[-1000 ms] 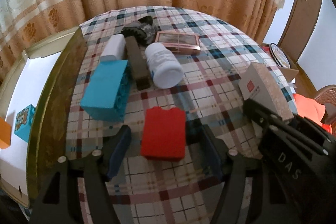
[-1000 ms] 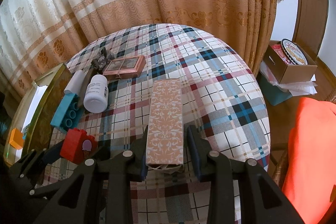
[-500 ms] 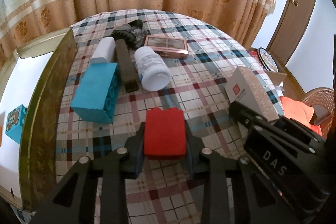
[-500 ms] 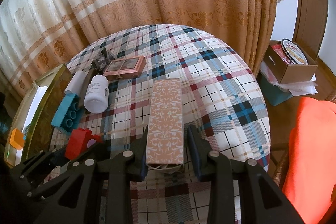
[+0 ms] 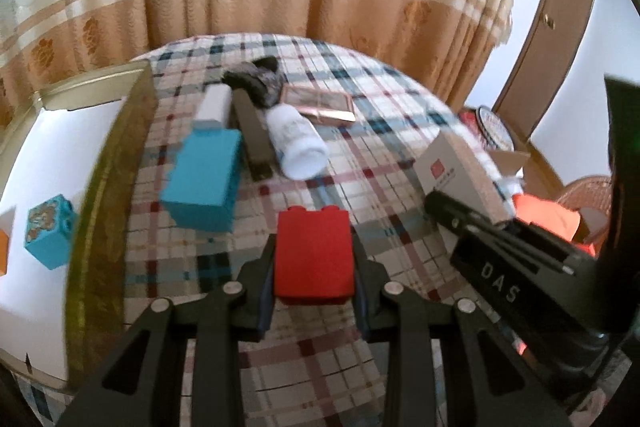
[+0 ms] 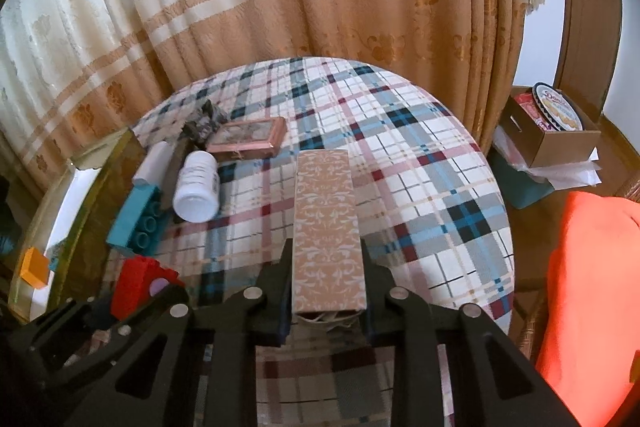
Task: Organize rigid objects
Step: 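Carry the pink box and red block over the tray with both grippers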
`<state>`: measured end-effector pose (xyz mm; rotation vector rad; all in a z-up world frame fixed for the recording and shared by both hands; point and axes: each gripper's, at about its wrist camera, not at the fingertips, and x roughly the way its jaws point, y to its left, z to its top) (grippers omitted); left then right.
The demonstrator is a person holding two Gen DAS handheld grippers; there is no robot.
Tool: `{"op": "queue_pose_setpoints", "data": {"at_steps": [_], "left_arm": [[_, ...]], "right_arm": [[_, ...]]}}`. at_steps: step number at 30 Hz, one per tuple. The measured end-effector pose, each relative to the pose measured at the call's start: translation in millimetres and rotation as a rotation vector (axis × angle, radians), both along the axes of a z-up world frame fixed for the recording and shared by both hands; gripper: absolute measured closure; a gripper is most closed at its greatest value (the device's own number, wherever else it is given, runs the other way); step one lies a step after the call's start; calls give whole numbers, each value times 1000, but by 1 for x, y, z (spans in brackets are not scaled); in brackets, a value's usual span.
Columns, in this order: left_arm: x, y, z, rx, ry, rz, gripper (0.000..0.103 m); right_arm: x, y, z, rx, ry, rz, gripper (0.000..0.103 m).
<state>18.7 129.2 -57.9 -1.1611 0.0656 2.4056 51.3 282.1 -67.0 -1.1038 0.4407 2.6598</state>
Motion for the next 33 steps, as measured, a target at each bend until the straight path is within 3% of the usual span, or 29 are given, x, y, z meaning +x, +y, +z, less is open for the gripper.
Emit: {"op": "queue_pose_setpoints", "data": {"at_steps": [18,33], "left_arm": [[-12,-40,33,40,84,81,72],[-34,-123,46,45,160,281,72]], "right_arm": [[-11,-45,30,-22,74,80,74],[-38,-118,50,7,162,208,74]]}}
